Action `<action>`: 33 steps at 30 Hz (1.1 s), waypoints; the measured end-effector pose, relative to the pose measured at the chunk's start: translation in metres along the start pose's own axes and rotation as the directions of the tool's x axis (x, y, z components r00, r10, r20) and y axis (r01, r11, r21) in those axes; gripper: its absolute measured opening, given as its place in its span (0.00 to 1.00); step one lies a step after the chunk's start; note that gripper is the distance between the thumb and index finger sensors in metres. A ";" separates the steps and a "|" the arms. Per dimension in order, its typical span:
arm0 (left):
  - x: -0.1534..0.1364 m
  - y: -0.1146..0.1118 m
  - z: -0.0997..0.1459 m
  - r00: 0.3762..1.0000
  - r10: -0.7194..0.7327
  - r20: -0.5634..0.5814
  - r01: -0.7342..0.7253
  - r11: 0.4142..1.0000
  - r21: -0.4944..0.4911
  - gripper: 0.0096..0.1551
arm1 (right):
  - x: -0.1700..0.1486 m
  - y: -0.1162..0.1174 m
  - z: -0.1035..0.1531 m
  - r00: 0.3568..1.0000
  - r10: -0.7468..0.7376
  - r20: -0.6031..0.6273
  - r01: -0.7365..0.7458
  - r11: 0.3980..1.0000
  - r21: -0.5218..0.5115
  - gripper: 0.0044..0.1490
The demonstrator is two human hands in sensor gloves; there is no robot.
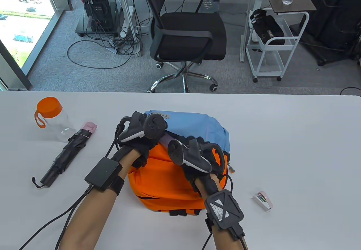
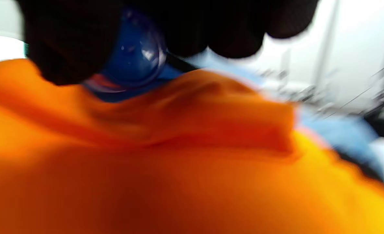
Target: Pack school bag
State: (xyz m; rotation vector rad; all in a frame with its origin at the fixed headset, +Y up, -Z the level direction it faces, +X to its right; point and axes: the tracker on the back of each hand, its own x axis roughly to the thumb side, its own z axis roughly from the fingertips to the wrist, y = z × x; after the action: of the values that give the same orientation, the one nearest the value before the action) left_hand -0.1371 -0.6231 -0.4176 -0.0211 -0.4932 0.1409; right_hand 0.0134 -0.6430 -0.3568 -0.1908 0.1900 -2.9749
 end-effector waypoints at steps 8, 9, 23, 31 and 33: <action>0.004 0.001 0.003 0.999 0.022 0.047 -0.022 1.000 0.008 0.23 | -0.024 0.021 -0.034 0.969 -0.060 -0.240 0.062 0.998 0.001 0.40; 0.007 0.000 0.004 0.999 0.023 0.041 -0.023 1.000 0.014 0.23 | -0.022 0.023 -0.038 0.969 -0.045 -0.242 0.056 0.998 0.040 0.37; 0.005 -0.004 0.008 0.994 -0.070 -0.086 0.070 0.998 -0.003 0.24 | -0.160 0.038 0.082 0.939 0.057 -0.338 0.146 0.824 0.547 0.49; 0.009 -0.008 0.009 0.989 -0.086 -0.121 0.084 0.996 -0.021 0.24 | -0.170 0.110 0.115 0.945 0.219 -0.242 -0.016 0.773 0.634 0.46; 0.009 -0.008 0.009 0.989 -0.090 -0.121 0.087 0.996 -0.025 0.24 | -0.169 0.104 0.108 0.956 0.139 -0.258 0.050 0.792 0.609 0.46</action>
State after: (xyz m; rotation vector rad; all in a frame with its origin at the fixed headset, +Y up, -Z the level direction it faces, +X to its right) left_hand -0.1321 -0.6300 -0.4052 -0.0265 -0.3726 0.0473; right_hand 0.2085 -0.7302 -0.2847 0.3304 -0.7283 -2.8156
